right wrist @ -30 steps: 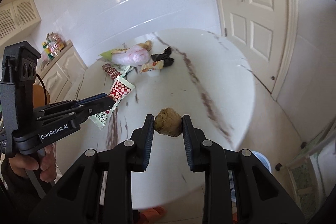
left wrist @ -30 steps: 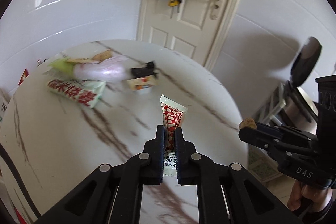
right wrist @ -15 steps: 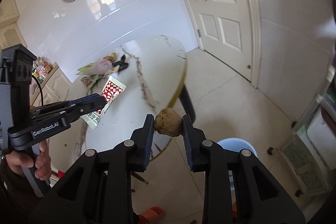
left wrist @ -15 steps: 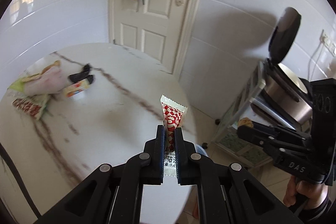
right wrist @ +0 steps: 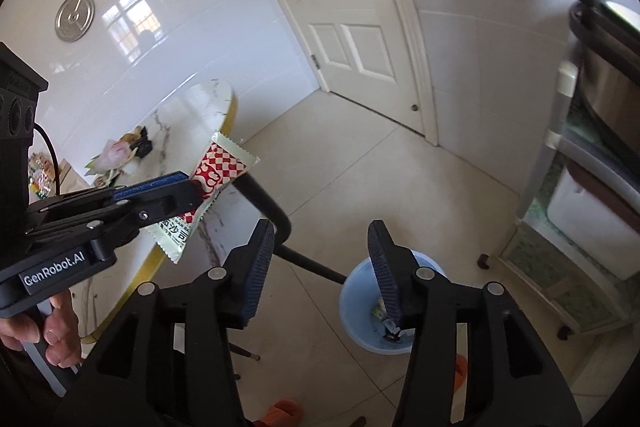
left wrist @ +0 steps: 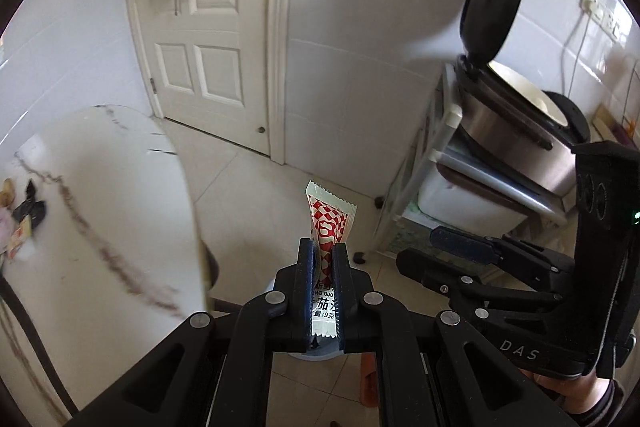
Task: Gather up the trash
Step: 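Carry sachet and brown lump over the blue bin and open both tools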
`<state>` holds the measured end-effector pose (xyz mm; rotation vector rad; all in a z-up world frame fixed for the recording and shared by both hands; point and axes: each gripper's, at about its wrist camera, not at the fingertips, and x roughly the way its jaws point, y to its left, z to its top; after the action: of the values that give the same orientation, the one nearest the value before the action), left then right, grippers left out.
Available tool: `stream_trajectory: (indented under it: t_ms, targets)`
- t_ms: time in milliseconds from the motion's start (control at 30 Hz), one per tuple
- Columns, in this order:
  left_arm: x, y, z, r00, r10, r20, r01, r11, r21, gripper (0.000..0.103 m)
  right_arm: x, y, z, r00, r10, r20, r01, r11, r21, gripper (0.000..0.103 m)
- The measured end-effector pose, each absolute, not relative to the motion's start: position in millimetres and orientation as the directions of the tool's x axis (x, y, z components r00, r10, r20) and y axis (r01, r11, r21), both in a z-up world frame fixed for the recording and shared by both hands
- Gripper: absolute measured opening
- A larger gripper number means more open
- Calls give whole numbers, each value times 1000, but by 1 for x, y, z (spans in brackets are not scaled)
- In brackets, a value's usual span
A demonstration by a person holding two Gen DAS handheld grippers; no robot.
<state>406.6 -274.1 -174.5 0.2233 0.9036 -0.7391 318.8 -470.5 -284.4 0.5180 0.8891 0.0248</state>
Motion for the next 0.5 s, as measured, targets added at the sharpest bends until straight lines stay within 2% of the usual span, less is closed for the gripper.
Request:
stream_trajectory:
  t_ms: [200, 267, 300, 333, 433, 500]
  targets:
    - [409, -313, -191, 415, -455, -788, 694, 718, -49, 11, 312, -489, -293, 633, 212, -745, 232, 866, 443, 50]
    - [409, -320, -192, 438, -432, -788, 688, 726, -15, 24, 310, -492, -293, 632, 211, -745, 236, 864, 445, 50]
    - [409, -322, -192, 445, -431, -785, 682, 731, -15, 36, 308, -495, -293, 633, 208, -745, 238, 864, 444, 50]
    - [410, -322, -190, 455, -430, -780, 674, 739, -14, 42, 307, -495, -292, 634, 206, -745, 239, 864, 443, 50]
    - [407, -322, -184, 481, -433, -762, 653, 757, -18, 43, 304, -492, -285, 639, 200, -743, 233, 870, 434, 50]
    - [404, -314, -177, 491, -443, -750, 644, 764, -29, 49, 304, -487, -276, 644, 196, -739, 221, 878, 425, 50]
